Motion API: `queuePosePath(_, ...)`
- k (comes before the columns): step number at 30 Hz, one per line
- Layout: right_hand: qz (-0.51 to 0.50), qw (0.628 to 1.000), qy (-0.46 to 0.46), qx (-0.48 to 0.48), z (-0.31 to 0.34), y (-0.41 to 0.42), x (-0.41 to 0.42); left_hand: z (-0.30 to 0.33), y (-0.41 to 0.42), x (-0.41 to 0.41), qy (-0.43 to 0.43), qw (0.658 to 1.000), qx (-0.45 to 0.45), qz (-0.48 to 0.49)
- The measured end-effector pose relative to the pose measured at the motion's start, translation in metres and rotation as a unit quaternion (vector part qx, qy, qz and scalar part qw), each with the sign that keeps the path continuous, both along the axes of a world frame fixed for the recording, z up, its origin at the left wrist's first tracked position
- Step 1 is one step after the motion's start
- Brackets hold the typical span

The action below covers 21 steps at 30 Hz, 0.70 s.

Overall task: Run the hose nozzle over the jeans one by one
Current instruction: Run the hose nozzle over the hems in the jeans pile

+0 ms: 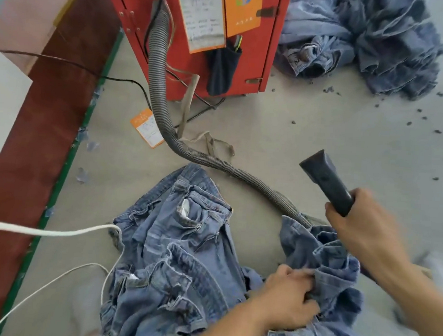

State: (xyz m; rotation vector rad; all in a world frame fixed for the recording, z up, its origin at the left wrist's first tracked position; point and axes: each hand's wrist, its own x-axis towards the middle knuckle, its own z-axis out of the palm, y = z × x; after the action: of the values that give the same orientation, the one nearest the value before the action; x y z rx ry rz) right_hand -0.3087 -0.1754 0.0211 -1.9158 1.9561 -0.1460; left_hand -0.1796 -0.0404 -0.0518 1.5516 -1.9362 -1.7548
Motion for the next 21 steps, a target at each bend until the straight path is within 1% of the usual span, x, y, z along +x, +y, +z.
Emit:
queuePosePath(2, 0.026, 0.999, 0.02, 0.003, -0.007, -0.007, -0.004, -0.003, 0.007, -0.001, 0.007, 1.0, -0.016, 0.008)
queuePosePath(5, 0.06, 0.996, 0.038, 0.058, -0.016, -0.011, -0.014, -0.006, 0.008, -0.003, -0.012, 0.999, -0.031, 0.022)
queuePosePath(9, 0.042, 0.99, 0.015, 0.136, -0.029, -0.004, -0.021, -0.01, 0.006, -0.007, -0.019, 0.999, -0.035, 0.033)
queuePosePath(10, 0.039, 0.988, 0.016, 0.148, -0.032, -0.002, -0.022, -0.01, 0.006, -0.008, -0.008, 0.998, -0.039, 0.046)
queuePosePath(11, 0.043, 0.986, 0.025, 0.159, -0.034, 0.0, -0.021, -0.011, 0.005, -0.009, 0.013, 0.996, -0.04, 0.078)
queuePosePath(12, 0.05, 0.984, 0.037, 0.167, -0.037, 0.002, -0.022, -0.011, 0.004, -0.01, 0.04, 0.989, -0.031, 0.137)
queuePosePath(13, 0.058, 0.982, 0.047, 0.171, -0.04, 0.006, -0.023, -0.012, 0.001, -0.01, 0.066, 0.972, -0.008, 0.227)
queuePosePath(14, 0.062, 0.982, 0.055, 0.172, -0.042, 0.009, -0.025, -0.013, -0.003, -0.006, 0.092, 0.936, 0.025, 0.34)
queuePosePath(15, 0.064, 0.982, 0.06, 0.169, -0.044, 0.014, -0.027, -0.013, -0.007, -0.001, 0.121, 0.883, 0.067, 0.449)
queuePosePath(16, 0.064, 0.982, 0.062, 0.165, -0.046, 0.019, -0.03, -0.014, -0.012, 0.004, 0.151, 0.826, 0.127, 0.529)
queuePosePath(17, 0.062, 0.983, 0.061, 0.162, -0.047, 0.023, -0.033, -0.017, -0.017, 0.008, 0.175, 0.78, 0.192, 0.569)
queuePosePath(18, 0.057, 0.983, 0.058, 0.162, -0.047, 0.027, -0.035, -0.02, -0.02, 0.012, 0.184, 0.76, 0.24, 0.575)
queuePosePath(19, 0.05, 0.984, 0.054, 0.161, -0.045, 0.029, -0.037, -0.025, -0.022, 0.013, 0.186, 0.76, 0.261, 0.565)
queuePosePath(21, 0.038, 0.985, 0.043, 0.162, -0.038, 0.029, -0.039, -0.026, -0.023, 0.012, 0.206, 0.768, 0.263, 0.546)
